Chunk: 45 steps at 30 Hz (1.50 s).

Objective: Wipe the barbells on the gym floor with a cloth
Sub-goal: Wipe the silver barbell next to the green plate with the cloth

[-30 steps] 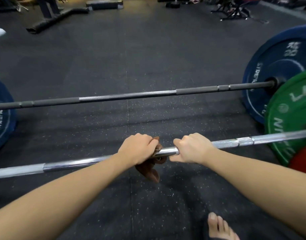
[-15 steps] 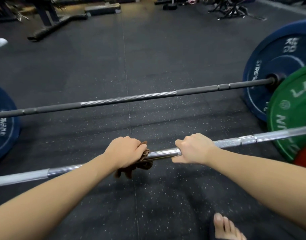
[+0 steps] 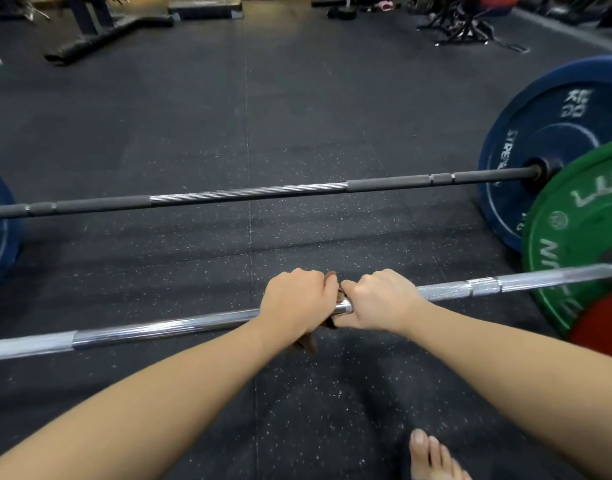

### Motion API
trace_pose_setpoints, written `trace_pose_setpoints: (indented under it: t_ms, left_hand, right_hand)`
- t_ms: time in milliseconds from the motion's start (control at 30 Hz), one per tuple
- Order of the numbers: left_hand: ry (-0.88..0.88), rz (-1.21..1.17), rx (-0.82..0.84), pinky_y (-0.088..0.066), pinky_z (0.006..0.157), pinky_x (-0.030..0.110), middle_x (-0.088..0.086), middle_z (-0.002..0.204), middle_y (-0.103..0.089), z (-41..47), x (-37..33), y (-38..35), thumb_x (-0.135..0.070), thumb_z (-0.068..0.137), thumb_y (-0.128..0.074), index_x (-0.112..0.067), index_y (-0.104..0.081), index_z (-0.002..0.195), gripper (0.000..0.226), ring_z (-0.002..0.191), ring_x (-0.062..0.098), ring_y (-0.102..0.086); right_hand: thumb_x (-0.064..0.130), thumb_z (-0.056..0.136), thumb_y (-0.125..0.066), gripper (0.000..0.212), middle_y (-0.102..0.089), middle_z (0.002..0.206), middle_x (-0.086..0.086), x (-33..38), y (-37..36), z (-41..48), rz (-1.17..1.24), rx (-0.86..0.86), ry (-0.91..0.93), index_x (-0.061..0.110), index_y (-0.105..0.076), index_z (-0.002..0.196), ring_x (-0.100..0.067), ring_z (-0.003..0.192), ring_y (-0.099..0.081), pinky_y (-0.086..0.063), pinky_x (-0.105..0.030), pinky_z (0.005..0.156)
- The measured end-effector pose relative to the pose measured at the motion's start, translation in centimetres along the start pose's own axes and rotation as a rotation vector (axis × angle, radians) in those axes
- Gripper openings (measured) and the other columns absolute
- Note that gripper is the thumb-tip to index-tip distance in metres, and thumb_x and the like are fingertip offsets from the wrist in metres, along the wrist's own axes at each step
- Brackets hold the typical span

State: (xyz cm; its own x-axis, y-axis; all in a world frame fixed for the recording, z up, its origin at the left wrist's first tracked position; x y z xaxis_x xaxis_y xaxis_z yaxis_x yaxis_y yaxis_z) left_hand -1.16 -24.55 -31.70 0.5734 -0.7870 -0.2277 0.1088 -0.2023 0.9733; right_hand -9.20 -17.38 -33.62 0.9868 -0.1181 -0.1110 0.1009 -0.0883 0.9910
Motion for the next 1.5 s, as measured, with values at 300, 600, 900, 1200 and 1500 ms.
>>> trace_pose_setpoints:
  t_ms: [300,600,900,1200,1500]
  left_hand:
    - [0.007,-0.041,0.008,-0.05,0.071,0.04,-0.002,0.064,-0.051,-0.1,0.2,0.4,-0.039,0.105,-0.034,-0.015,-0.06,0.075,0.046,0.071,0.032,-0.059]
    - [0.025,0.032,-0.016,-0.038,0.061,0.035,-0.003,0.062,-0.052,-0.1,0.5,0.1,-0.042,0.105,-0.032,-0.016,-0.061,0.076,0.048,0.054,0.018,-0.045]
    - [0.078,0.058,0.044,-0.05,0.074,0.038,-0.001,0.079,-0.067,0.2,0.1,-0.1,-0.043,0.105,-0.031,-0.019,-0.061,0.079,0.046,0.073,0.028,-0.06]
    - [0.061,0.031,0.122,-0.036,0.069,0.038,0.007,0.096,-0.07,3.3,-7.7,-2.6,-0.035,0.101,-0.029,-0.02,-0.058,0.083,0.037,0.077,0.033,-0.049]
    - [0.069,-0.055,0.095,-0.038,0.069,0.037,0.002,0.078,-0.062,3.2,-7.2,-2.5,-0.046,0.105,-0.032,-0.019,-0.057,0.072,0.049,0.077,0.032,-0.057]
  right_hand:
    - [0.085,0.082,-0.044,0.062,-0.055,0.078,0.008,-1.3,0.0,-0.2,0.096,0.181,-0.055,0.023,-0.049,0.091,-0.022,0.071,-0.055,-0.046,-0.034,0.066]
    - [0.052,0.092,-0.055,0.028,-0.057,0.081,0.005,-6.8,-0.9,-4.4,0.086,0.361,-0.192,0.026,-0.05,0.086,-0.025,0.081,-0.062,-0.05,-0.035,0.071]
    - [0.04,0.093,-0.051,0.022,-0.066,0.087,0.0,-6.6,-0.4,-4.3,-0.043,0.181,-0.179,0.022,-0.063,0.1,-0.026,0.066,-0.051,-0.039,-0.033,0.061]
    - [0.044,0.093,-0.052,0.026,-0.071,0.092,0.0,-6.6,-0.4,-4.3,-0.033,0.069,-0.155,0.022,-0.064,0.097,-0.029,0.079,-0.068,-0.035,-0.033,0.063]
    - [0.044,0.091,-0.052,0.021,-0.069,0.091,0.0,-7.0,-0.7,-5.0,0.058,0.017,-0.172,0.023,-0.052,0.087,-0.03,0.081,-0.066,-0.035,-0.033,0.064]
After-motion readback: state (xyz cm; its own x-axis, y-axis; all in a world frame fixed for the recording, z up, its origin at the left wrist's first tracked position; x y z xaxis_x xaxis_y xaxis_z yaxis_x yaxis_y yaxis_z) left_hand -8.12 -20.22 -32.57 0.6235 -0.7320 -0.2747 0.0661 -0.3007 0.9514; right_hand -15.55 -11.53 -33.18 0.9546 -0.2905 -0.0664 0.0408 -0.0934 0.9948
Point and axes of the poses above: each hand's wrist, its own z-axis towards the middle knuckle, its own y-axis out of the back of the hand, x = y × z, the point moved 8 cm from there along z, towards the middle knuckle
